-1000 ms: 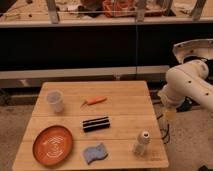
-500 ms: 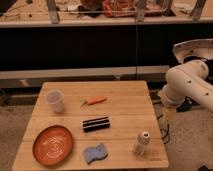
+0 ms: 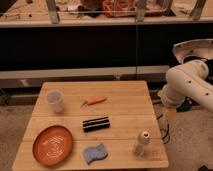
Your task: Knock the bottle over
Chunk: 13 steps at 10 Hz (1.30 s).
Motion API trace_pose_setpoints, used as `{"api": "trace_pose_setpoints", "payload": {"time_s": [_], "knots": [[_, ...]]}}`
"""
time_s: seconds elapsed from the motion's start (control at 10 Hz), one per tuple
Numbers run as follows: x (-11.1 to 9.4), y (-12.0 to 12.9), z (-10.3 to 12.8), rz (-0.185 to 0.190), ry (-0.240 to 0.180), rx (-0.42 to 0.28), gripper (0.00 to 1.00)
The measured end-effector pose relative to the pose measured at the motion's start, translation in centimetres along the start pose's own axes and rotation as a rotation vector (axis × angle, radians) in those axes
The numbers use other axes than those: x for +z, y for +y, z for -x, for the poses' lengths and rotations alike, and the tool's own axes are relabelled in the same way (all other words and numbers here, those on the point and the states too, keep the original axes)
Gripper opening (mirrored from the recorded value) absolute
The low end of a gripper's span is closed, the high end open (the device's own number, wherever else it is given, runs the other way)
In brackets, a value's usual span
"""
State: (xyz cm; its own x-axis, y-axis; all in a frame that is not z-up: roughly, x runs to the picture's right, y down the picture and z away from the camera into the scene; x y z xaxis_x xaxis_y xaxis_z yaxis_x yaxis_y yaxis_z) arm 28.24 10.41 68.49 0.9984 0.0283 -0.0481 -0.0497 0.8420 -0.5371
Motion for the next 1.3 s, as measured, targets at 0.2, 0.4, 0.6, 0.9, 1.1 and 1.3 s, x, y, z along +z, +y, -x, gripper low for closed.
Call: {"api": "trace_pose_setpoints", "payload": {"time_s": [0.2, 0.4, 0.6, 0.9, 1.1, 1.3], "knots": [[0.0, 0.0, 0.0, 0.000, 0.000, 0.000, 0.80], [0.0, 0.0, 0.0, 0.000, 0.000, 0.000, 0.80], [0.1, 0.1, 0.0, 0.001, 0.000, -0.001, 0.80], [0.5, 2.6, 0.5, 0.019, -0.002, -0.016, 0.80], [0.7, 3.3, 0.8, 0.027, -0.004, -0.022, 0.80], [1.1, 4.1, 1.4, 0.036, -0.002, -0.034, 0.80]]}}
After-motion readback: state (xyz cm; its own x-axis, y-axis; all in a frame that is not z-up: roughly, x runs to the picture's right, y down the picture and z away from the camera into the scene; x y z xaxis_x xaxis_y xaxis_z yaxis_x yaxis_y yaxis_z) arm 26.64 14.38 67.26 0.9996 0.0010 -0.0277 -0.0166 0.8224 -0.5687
